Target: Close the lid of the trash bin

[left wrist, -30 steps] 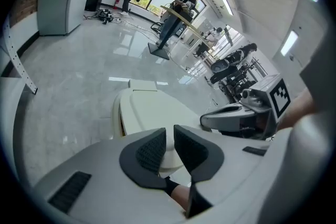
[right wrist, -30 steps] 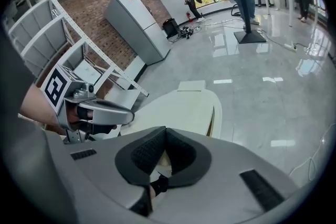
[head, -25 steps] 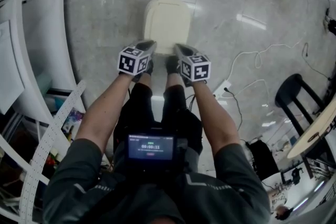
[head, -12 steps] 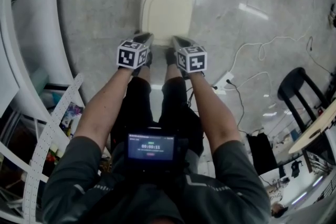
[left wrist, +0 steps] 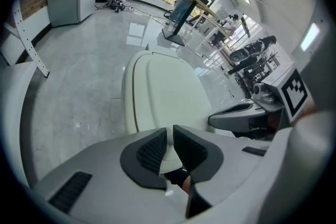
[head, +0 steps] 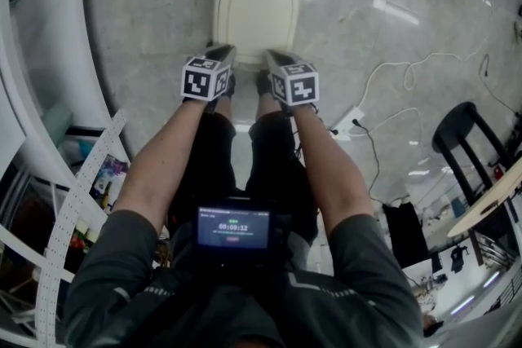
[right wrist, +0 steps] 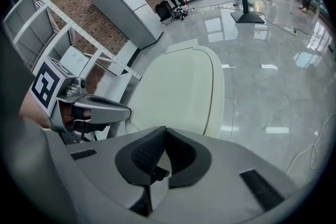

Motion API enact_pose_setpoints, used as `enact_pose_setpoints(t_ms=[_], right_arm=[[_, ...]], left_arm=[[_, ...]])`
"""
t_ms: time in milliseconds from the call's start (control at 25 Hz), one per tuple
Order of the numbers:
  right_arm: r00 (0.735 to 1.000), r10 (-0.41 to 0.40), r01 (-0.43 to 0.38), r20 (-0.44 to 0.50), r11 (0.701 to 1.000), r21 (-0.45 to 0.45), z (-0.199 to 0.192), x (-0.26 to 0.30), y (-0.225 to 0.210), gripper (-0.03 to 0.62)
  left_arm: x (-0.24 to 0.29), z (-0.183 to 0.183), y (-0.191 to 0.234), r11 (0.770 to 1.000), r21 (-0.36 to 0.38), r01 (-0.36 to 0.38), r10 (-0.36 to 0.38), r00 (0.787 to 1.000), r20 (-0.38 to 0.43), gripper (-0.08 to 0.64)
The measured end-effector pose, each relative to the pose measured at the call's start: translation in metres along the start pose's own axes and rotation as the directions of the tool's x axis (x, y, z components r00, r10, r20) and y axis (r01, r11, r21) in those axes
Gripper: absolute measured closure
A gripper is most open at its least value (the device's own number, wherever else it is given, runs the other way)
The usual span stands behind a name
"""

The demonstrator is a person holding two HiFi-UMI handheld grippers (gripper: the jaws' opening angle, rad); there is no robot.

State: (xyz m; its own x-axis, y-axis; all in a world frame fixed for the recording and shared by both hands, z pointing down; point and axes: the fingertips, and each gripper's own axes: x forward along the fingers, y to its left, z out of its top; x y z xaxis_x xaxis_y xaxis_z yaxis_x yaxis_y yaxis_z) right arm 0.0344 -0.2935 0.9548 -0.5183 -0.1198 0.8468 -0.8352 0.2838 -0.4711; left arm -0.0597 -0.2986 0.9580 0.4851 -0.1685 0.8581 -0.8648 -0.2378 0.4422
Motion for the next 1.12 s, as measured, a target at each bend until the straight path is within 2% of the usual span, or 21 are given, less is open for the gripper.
enact_pose_setpoints(t_ms=[280, 440, 600, 800, 1000, 1120], right_arm=[[0.999, -0.040, 0.040, -0.011, 0.997, -0.060, 0.0039, 0.0035, 0.0011, 0.591], [0.999, -0.049, 0.049, -0.009, 0.998, -0.027, -0.0025, 0.0054, 0.0001, 0.588], [0.999, -0.042, 0.042, -0.011, 0.999, -0.032, 0.0012, 0.0034, 0.0026, 0.588], [0.996, -0.074, 0.073, -0.041, 0.997, -0.034, 0.0009, 0.0049, -0.0006, 0.581], [0.993, -0.098, 0.097, -0.064, 0.995, -0.015, 0.0045, 0.0036, 0.0048, 0.581], [0.991, -0.122, 0.121, -0.054, 0.993, -0.012, 0.0040, 0.0027, 0.0010, 0.580]], left_arm=[[0.0017, -0.0009, 0.0028, 1.000, 0.018, -0.024, 0.024, 1.000, 0.010, 0.525], [0.0039, -0.0035, 0.0044, 1.000, 0.003, -0.024, 0.024, 1.000, 0.011, 0.525], [0.0040, -0.0036, 0.0053, 0.999, -0.015, -0.030, 0.030, 0.999, 0.021, 0.525], [0.0057, -0.0046, 0.0085, 0.998, 0.015, -0.068, 0.068, 0.998, -0.016, 0.555], [0.0041, -0.0052, 0.0087, 0.994, 0.053, -0.094, 0.096, 0.995, -0.031, 0.555], [0.0074, -0.0031, 0.0071, 0.994, 0.048, -0.094, 0.097, 0.994, -0.048, 0.555]])
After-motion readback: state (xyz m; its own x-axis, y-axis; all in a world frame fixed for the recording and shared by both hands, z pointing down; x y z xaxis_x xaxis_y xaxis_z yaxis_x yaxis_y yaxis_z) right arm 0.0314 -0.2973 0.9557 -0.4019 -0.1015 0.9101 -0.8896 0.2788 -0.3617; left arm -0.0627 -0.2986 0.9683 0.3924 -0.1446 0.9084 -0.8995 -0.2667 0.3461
